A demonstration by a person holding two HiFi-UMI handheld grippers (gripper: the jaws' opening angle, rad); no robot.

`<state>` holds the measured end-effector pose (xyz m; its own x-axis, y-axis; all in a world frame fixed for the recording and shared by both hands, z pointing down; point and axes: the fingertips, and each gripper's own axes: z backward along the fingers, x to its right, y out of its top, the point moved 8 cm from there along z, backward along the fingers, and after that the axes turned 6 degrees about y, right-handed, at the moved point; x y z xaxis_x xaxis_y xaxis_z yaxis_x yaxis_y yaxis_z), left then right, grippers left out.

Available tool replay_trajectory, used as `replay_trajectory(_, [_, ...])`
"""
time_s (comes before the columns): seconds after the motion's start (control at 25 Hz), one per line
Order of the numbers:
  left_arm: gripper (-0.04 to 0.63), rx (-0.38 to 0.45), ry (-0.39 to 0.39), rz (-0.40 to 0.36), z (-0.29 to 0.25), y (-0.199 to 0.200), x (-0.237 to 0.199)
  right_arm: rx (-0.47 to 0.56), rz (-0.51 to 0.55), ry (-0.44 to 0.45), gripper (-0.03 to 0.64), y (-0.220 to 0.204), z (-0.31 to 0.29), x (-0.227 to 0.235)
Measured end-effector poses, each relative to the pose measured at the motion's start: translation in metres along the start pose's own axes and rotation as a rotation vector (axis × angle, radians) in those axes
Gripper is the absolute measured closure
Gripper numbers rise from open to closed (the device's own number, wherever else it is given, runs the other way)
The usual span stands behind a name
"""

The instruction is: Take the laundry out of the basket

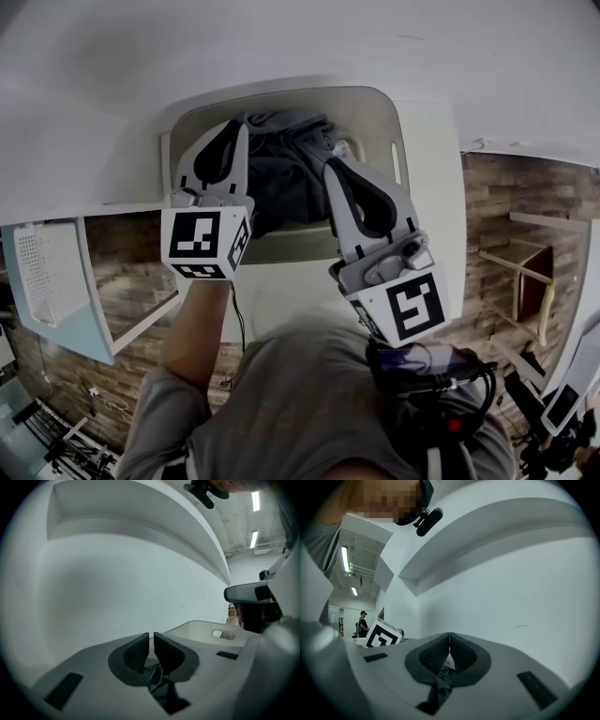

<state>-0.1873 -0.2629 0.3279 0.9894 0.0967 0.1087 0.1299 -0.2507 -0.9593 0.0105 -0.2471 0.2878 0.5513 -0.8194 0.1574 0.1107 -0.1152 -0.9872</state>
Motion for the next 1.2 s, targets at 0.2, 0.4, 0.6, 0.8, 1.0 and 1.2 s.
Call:
replay_trajectory(0.2, [0.408,-0.076,-0.031,0.019,-0.014,-0.014,-0.004,-0.008,-0.008,0.015,0.609,-0.002,-0.010,0.005])
replay_trajectory(0.4, [0.325,-0.129,-0.082,0.036,-0.020,-0.021,-0.003,-0.001,-0.014,0.038,0.609,0.002,-0.015,0.007])
replay_trajectory(0.6, [0.160,-0.238,-0.138,0.028,-0.027,-0.036,0.003,0.032,-0.024,0.055,0.609,0.010,-0.017,0.009])
replay_trajectory(0.8, [0.095,-0.346,-0.190,-0.011,-0.054,-0.058,0.005,0.029,-0.052,0.042,0.609,-0.002,-0.031,0.029])
replay_trajectory(1.0, [0.095,-0.412,-0.204,-0.039,-0.061,-0.069,0.005,0.006,-0.053,0.019,0.609,-0.013,-0.032,0.039])
replay_trajectory(1.2, [0.115,-0.458,-0.229,-0.051,-0.065,-0.077,0.006,-0.006,-0.082,0.001,0.609,-0.022,-0.032,0.045])
